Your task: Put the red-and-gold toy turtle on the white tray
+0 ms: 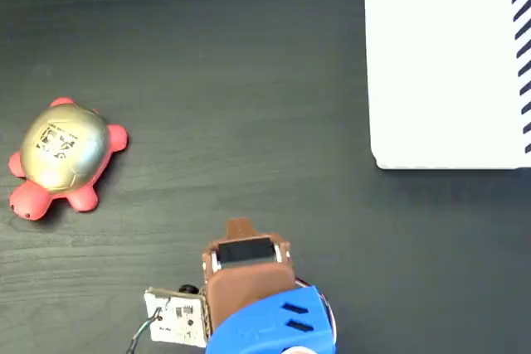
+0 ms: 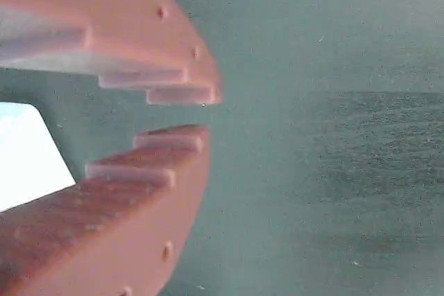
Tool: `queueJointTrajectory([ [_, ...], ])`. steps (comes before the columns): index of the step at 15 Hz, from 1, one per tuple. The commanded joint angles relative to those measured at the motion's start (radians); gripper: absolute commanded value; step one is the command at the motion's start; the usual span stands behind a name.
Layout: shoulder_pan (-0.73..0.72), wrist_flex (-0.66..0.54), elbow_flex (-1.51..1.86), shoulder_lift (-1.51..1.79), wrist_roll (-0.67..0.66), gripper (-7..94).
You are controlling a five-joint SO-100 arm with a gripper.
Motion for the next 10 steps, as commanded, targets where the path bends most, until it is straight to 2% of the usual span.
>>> queueJointTrajectory([
  [1,-0.008,0.014,-0.012,0.000,0.012,0],
  [5,-0.015,0.014,-0.012,0.000,0.003,0],
  [7,-0.098,0.008,-0.012,-0.003,-0.075,0],
  [10,-0.130,-0.127,-0.055,-0.279,-0.101,0],
])
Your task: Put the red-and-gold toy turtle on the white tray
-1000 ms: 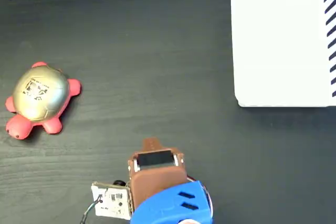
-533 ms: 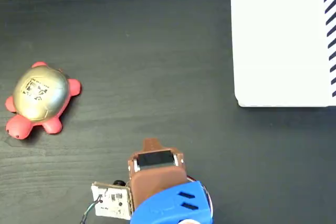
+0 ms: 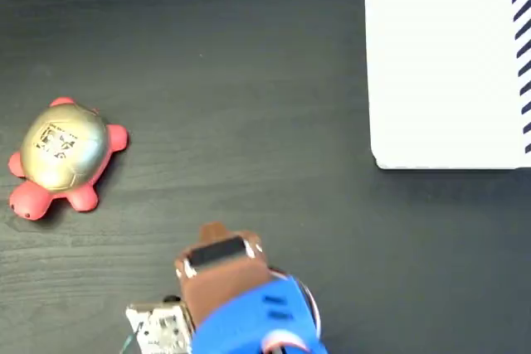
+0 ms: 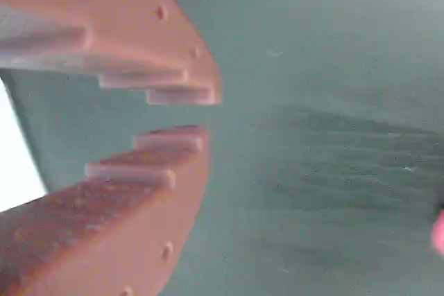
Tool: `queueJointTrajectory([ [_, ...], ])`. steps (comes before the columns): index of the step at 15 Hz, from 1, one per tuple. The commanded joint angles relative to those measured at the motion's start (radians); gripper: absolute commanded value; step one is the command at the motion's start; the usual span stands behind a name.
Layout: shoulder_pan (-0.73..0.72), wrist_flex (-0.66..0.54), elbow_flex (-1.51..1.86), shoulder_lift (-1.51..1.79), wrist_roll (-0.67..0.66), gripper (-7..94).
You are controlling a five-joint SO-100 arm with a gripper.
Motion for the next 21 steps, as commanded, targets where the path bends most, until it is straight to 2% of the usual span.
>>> queueJointTrajectory([
  [1,-0.025,-0.112,-0.080,-0.256,-0.011,0],
  [3,-0.018,-0.169,-0.163,-0.419,-0.035,0],
  [8,-0.107,0.006,-0.696,-0.769,0.020,0],
  [10,-0.160,0.064,-0.871,-0.887,-0.072,0],
  [12,-0.195,0.179,-1.095,-1.025,-0.201,0],
  [15,-0.202,0.347,-1.365,-1.183,-0.252,0],
  [18,-0.215,0.400,-1.448,-1.292,-0.275,0],
  [21,-0.233,0.399,-1.531,-1.408,-0.354,0],
])
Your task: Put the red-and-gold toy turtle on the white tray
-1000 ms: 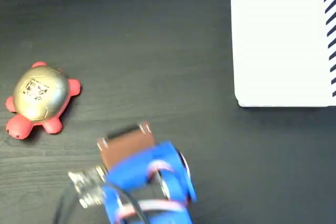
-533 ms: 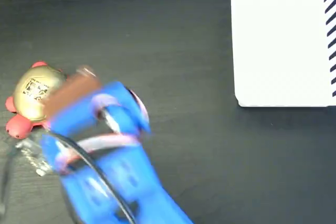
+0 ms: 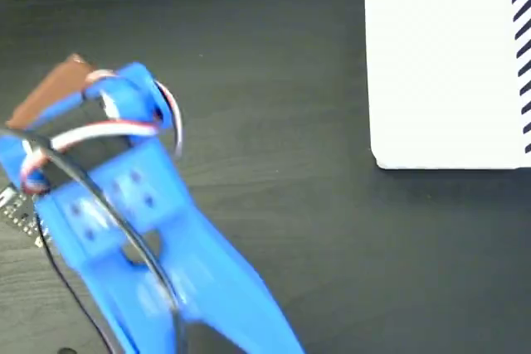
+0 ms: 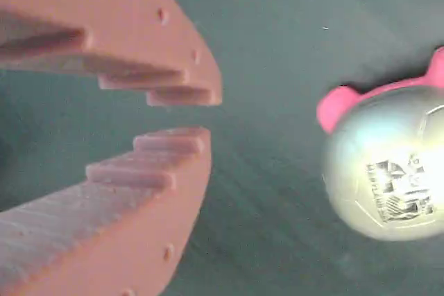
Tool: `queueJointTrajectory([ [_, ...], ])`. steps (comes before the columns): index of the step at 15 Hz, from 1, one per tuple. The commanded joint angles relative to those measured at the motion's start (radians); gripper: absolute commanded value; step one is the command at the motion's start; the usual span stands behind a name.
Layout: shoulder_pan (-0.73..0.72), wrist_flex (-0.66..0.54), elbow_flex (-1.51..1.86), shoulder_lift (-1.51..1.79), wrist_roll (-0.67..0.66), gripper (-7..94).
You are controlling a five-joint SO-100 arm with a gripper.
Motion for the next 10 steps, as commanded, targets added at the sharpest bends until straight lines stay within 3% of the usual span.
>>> queueJointTrajectory([
  [1,-0.035,0.026,-0.127,-0.064,-0.044,0],
  [10,-0.081,0.100,-0.356,-0.295,-0.135,0],
])
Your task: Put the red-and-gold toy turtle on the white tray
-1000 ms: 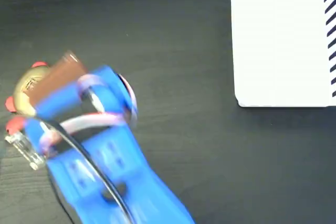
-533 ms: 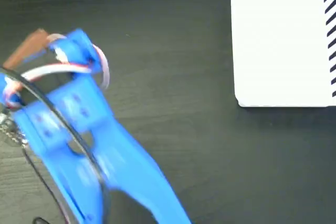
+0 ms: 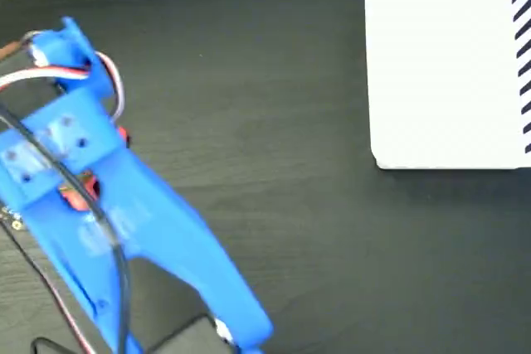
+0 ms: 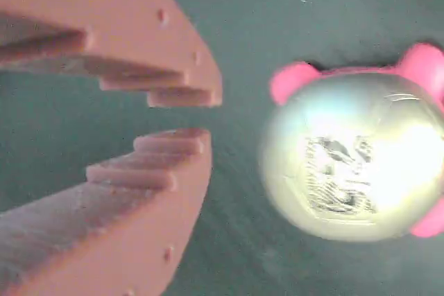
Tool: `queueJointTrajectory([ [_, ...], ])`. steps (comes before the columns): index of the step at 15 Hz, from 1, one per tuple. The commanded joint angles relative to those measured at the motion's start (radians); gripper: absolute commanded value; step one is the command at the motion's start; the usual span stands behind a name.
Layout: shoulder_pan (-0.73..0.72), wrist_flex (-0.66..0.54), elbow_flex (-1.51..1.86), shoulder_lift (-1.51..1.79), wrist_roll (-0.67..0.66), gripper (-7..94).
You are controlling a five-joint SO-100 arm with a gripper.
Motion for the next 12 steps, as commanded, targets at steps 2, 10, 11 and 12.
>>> queueJointTrajectory([
  [2,-0.023,0.011,-0.124,-0.063,-0.008,0],
  [10,-0.071,0.011,-0.241,-0.230,0.011,0],
  [11,-0.074,0.018,-0.259,-0.247,0.017,0],
  [12,-0.074,0.026,-0.275,-0.264,0.018,0],
])
